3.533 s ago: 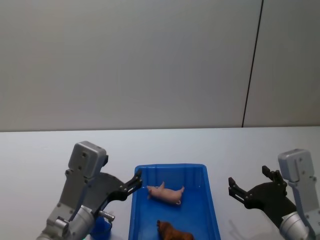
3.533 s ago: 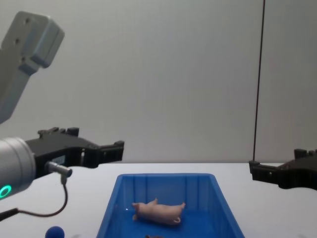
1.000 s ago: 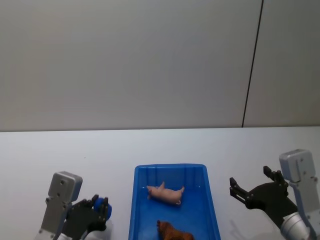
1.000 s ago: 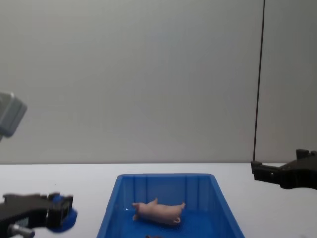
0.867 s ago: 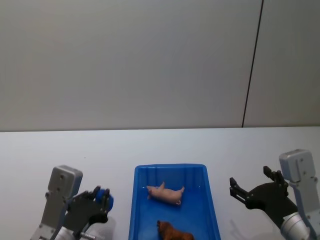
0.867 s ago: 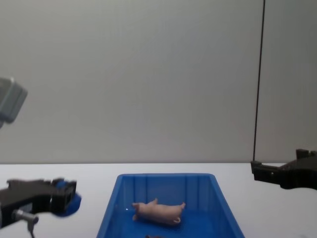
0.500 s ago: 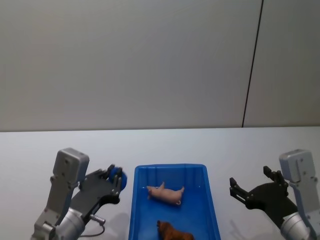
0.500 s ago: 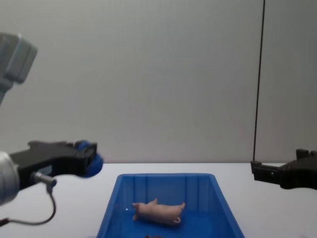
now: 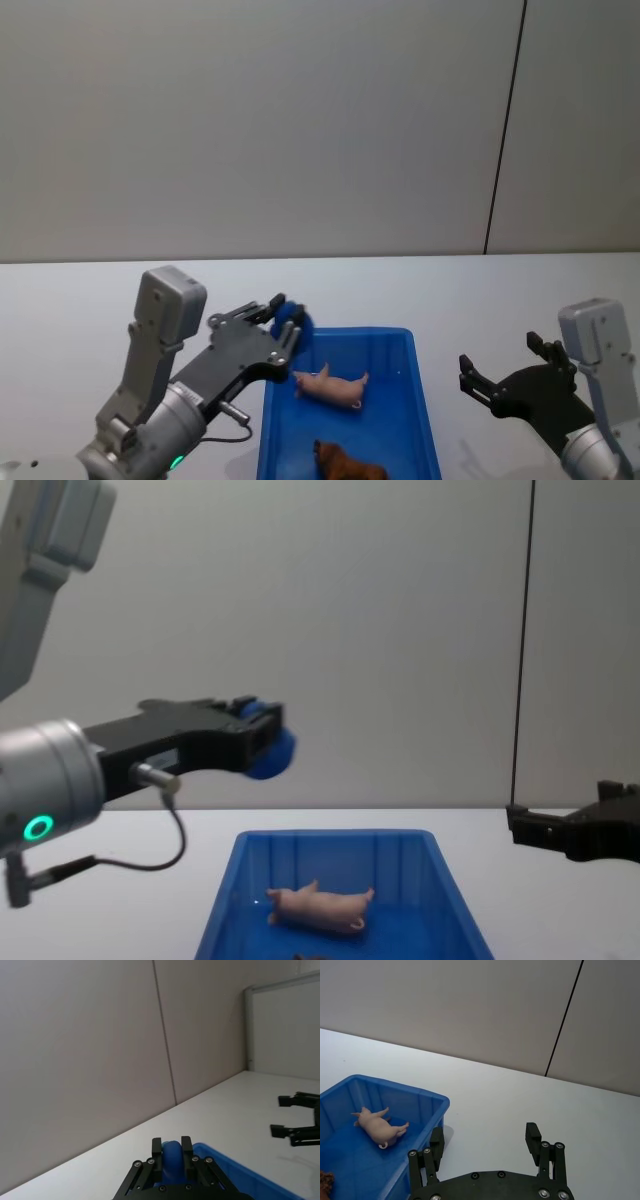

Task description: Pick up the two dolls from the table and place them into the box.

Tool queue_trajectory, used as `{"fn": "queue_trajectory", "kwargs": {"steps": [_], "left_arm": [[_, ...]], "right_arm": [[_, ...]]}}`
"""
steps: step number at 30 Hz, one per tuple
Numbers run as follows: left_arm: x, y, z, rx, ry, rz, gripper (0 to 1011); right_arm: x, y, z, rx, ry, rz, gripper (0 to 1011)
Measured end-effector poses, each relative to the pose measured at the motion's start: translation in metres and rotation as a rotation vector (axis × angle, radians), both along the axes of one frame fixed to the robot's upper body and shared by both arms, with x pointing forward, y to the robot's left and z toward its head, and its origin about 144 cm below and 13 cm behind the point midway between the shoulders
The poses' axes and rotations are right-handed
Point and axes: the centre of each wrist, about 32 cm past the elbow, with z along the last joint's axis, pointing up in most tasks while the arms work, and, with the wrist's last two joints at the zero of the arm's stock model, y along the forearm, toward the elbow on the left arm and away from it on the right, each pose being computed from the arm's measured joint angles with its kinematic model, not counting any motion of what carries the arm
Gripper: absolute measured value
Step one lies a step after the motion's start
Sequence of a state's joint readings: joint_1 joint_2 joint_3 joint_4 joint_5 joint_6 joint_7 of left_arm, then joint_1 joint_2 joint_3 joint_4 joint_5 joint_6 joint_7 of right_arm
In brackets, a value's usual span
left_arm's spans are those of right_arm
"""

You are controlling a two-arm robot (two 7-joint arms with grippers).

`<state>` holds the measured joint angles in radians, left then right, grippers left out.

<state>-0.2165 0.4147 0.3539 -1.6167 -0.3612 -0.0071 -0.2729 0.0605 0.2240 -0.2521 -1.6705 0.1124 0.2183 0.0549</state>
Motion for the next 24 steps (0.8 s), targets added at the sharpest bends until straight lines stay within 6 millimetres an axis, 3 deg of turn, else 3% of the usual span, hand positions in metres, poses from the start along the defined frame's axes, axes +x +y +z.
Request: {"fn": "queue_trajectory", "kwargs": {"steps": [3,13,24], "left_arm": [[0.003,-0.004,0.002,-0.013,-0.011,-0.047,277],[0.011,-0.016,0.006,-0.045,-0.038,-0.157,641],[0.014,-0.022,0.008,-0.059,-0.051,-0.205,935]], "right_arm": [[0.0,0.0,0.0,0.0,0.0,0.0,1001],[0.0,0.0,0.0,0.0,0.0,0.0,1001],[0.0,0.0,0.0,0.0,0.0,0.0,1001]]}}
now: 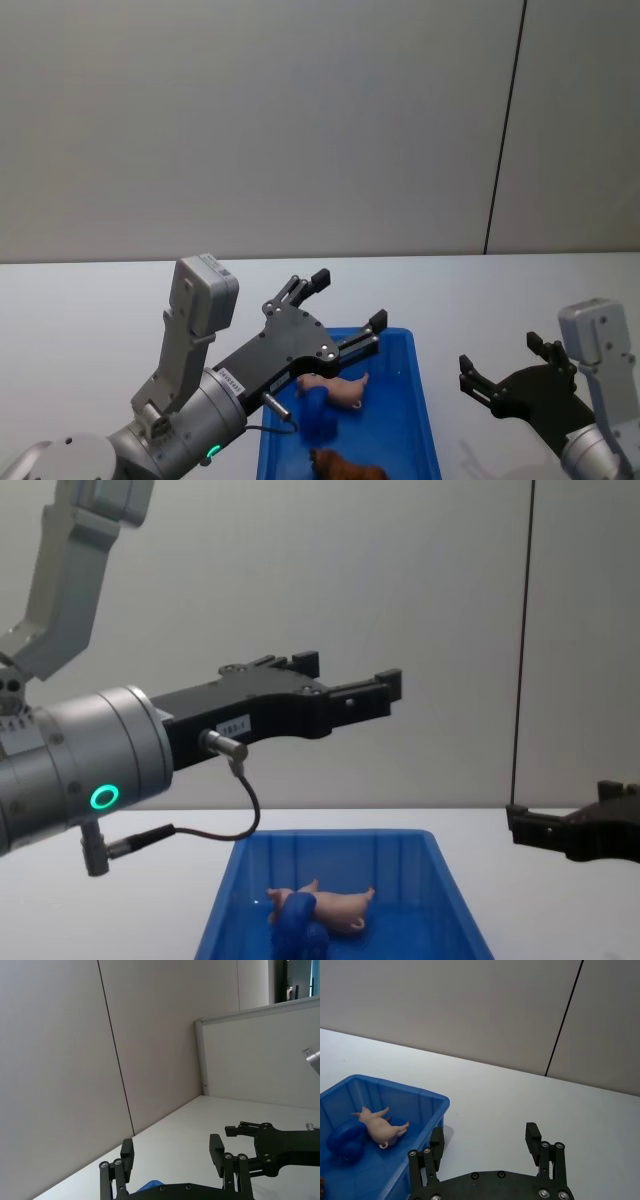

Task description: Pick up the two dolls from the table and place them into the box.

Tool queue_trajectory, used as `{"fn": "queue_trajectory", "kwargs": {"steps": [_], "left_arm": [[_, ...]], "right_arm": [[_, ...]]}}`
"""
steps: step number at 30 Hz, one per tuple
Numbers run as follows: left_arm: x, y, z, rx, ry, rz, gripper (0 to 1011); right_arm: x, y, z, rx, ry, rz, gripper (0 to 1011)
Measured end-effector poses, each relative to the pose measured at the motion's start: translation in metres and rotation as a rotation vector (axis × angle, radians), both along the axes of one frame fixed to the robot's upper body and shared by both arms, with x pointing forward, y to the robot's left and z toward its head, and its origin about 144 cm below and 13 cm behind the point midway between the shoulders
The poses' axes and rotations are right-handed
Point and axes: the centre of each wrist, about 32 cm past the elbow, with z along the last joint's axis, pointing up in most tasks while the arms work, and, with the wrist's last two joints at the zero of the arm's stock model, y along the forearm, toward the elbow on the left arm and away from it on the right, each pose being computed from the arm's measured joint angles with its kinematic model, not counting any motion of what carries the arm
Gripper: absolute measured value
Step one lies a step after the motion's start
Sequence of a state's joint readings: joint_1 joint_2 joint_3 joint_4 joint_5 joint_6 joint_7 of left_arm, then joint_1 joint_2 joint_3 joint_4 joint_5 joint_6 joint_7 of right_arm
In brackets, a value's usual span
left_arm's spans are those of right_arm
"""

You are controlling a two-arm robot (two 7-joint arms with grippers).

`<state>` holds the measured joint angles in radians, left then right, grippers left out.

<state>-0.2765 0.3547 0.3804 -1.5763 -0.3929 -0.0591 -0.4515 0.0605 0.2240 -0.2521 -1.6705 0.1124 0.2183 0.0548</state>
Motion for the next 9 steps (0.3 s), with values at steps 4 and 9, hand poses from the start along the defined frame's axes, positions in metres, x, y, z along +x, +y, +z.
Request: {"fn": "queue_trajectory", "kwargs": {"steps": [4,9], "left_arm": [[0.0007,-0.0011,0.0006,-0.002,-0.003,-0.009,1001],[0.0013,-0.002,0.0009,-0.005,-0.006,-0.018,1001]], "right_arm": [[0.0,0.0,0.0,0.0,0.0,0.0,1001],[0.0,0.0,0.0,0.0,0.0,0.0,1001]]}}
